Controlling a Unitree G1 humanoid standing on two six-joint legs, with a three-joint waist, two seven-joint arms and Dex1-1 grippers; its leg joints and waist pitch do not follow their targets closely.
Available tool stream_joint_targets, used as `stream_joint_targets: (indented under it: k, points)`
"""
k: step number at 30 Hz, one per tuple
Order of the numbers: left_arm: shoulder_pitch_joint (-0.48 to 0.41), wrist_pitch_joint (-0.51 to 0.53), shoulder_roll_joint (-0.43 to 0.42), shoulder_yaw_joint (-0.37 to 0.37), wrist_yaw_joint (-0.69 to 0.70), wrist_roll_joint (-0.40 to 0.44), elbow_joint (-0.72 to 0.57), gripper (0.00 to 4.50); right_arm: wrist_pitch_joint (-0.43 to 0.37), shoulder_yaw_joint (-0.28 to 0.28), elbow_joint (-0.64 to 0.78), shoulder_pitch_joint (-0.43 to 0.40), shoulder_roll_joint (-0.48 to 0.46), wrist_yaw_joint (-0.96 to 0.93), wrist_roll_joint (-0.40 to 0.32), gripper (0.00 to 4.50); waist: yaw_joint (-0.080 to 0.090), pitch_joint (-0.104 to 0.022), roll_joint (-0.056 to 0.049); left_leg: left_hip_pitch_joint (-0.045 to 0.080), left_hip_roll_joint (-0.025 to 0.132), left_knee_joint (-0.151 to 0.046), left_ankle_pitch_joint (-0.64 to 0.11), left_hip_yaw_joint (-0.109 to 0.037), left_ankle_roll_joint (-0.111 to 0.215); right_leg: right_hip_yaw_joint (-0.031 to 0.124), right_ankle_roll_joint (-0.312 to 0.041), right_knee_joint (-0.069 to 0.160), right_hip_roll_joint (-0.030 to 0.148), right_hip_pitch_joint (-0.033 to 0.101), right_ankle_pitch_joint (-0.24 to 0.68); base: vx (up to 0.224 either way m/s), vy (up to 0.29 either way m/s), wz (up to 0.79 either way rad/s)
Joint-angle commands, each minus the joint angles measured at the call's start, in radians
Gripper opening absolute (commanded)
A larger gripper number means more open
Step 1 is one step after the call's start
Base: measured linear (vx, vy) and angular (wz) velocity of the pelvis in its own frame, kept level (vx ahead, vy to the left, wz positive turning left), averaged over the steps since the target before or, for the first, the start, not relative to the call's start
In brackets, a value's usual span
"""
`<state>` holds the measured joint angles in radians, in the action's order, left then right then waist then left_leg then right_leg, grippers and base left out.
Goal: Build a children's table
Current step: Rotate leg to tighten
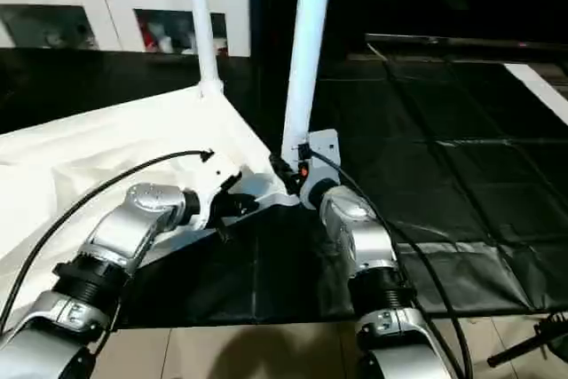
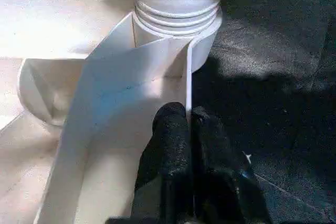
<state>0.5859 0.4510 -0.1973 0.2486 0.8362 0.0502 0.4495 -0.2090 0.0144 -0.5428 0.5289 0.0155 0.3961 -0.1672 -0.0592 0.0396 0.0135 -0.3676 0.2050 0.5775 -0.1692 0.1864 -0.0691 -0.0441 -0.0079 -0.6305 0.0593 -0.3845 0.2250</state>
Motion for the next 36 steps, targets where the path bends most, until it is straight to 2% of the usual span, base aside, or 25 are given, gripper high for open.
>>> stream_joint_targets:
  k: [1,4,7,9,11,12,15,18,21,24,28,31,34,35,36]
  points:
    - [0.019,-0.053,0.031,0.033,0.024,-0.023,-0.020,0.00,-0.028,-0.070,-0.026,-0.033,-0.042,0.083,-0.016,3.05,-0.009,-0.054,-0.002,0.010,0.023,-0.059,-0.162,-0.012,0.016,0.043,-0.209,0.080,0.073,0.044,0.038,0.000,0.000,0.00]
    - [0.006,-0.081,-0.005,0.046,0.074,-0.022,-0.023,0.00,-0.031,-0.065,0.038,-0.071,0.009,0.175,-0.056,3.29,-0.013,-0.054,0.001,0.009,0.024,-0.061,-0.164,-0.013,0.021,0.044,-0.198,0.080,0.073,0.048,0.043,0.000,0.000,0.00]
    - [0.002,-0.098,-0.017,0.050,0.099,-0.025,-0.023,0.00,-0.041,-0.061,0.069,-0.085,0.030,0.219,-0.075,3.65,-0.016,-0.054,0.001,0.008,0.024,-0.060,-0.150,-0.013,0.030,0.043,-0.205,0.078,0.072,0.048,0.013,0.000,0.000,0.00]
    - [-0.013,-0.145,-0.060,0.060,0.196,-0.043,-0.030,0.00,-0.059,-0.073,0.161,-0.126,0.132,0.379,-0.108,3.79,-0.019,-0.052,0.002,0.009,0.024,-0.059,-0.165,-0.011,0.035,0.044,-0.203,0.082,0.072,0.049,0.034,0.000,0.000,0.00]
    - [-0.017,-0.166,-0.076,0.070,0.222,-0.041,-0.030,0.00,-0.064,-0.078,0.184,-0.136,0.165,0.424,-0.116,3.92,-0.028,-0.052,0.003,0.012,0.027,-0.060,-0.165,-0.012,0.037,0.044,-0.197,0.084,0.073,0.048,0.041,0.000,0.000,0.00]
    - [-0.022,-0.219,-0.112,0.098,0.287,-0.033,-0.027,0.00,-0.061,-0.087,0.215,-0.149,0.224,0.494,-0.117,4.03,-0.031,-0.051,0.008,0.011,0.028,-0.061,-0.168,-0.012,0.037,0.043,-0.195,0.084,0.073,0.048,0.051,0.000,0.000,0.00]
    - [-0.020,-0.238,-0.135,0.102,0.340,-0.044,-0.020,0.00,-0.062,-0.102,0.249,-0.164,0.294,0.578,-0.118,4.28,-0.038,-0.050,0.004,0.015,0.030,-0.061,-0.186,-0.010,0.030,0.044,-0.192,0.086,0.076,0.041,0.092,0.000,0.000,0.00]
    - [-0.011,-0.290,-0.177,0.125,0.428,-0.043,-0.007,0.00,-0.076,-0.118,0.313,-0.184,0.389,0.734,-0.154,4.28,-0.048,-0.049,0.006,0.018,0.034,-0.061,-0.192,-0.010,0.031,0.045,-0.193,0.085,0.076,0.039,0.091,0.000,0.000,0.00]
    - [-0.010,-0.305,-0.190,0.131,0.468,-0.052,-0.006,0.00,-0.073,-0.118,0.323,-0.184,0.409,0.772,-0.165,4.28,-0.055,-0.051,0.007,0.014,0.032,-0.059,-0.169,-0.009,0.037,0.044,-0.203,0.078,0.075,0.042,0.046,0.000,0.000,0.00]
    - [-0.008,-0.341,-0.227,0.156,0.573,-0.066,-0.012,0.00,-0.092,-0.136,0.331,-0.176,0.463,0.893,-0.199,4.28,-0.059,-0.053,0.005,0.014,0.031,-0.057,-0.167,-0.009,0.042,0.041,-0.216,0.078,0.075,0.044,0.049,0.000,0.000,0.00]
    - [0.003,-0.373,-0.243,0.173,0.632,-0.070,-0.004,0.00,-0.117,-0.162,0.321,-0.160,0.494,0.972,-0.212,4.28,-0.066,-0.052,0.006,0.014,0.033,-0.056,-0.168,-0.008,0.048,0.040,-0.224,0.076,0.074,0.042,0.043,0.000,0.000,0.00]
    - [0.011,-0.387,-0.248,0.183,0.664,-0.072,-0.003,0.00,-0.119,-0.178,0.301,-0.146,0.503,1.010,-0.210,3.95,-0.073,-0.052,0.006,0.016,0.035,-0.056,-0.176,-0.008,0.038,0.041,-0.222,0.077,0.077,0.039,0.076,0.000,0.000,0.00]
    - [0.021,-0.414,-0.260,0.199,0.688,-0.058,-0.003,0.00,-0.090,-0.197,0.265,-0.123,0.491,1.039,-0.193,3.83,-0.079,-0.053,0.006,0.016,0.035,-0.056,-0.173,-0.008,0.031,0.041,-0.227,0.075,0.078,0.038,0.072,0.000,0.000,0.00]
    - [0.022,-0.418,-0.260,0.199,0.691,-0.057,0.000,0.00,-0.093,-0.204,0.261,-0.119,0.492,1.048,-0.195,3.59,-0.078,-0.053,0.006,0.016,0.035,-0.056,-0.175,-0.008,0.030,0.040,-0.227,0.075,0.077,0.038,0.072,0.000,0.000,0.00]
    - [0.023,-0.421,-0.259,0.198,0.694,-0.058,0.003,0.00,-0.105,-0.217,0.265,-0.114,0.491,1.063,-0.202,3.54,-0.080,-0.053,0.006,0.017,0.035,-0.055,-0.173,-0.008,0.028,0.040,-0.228,0.074,0.076,0.039,0.066,0.000,0.000,0.00]
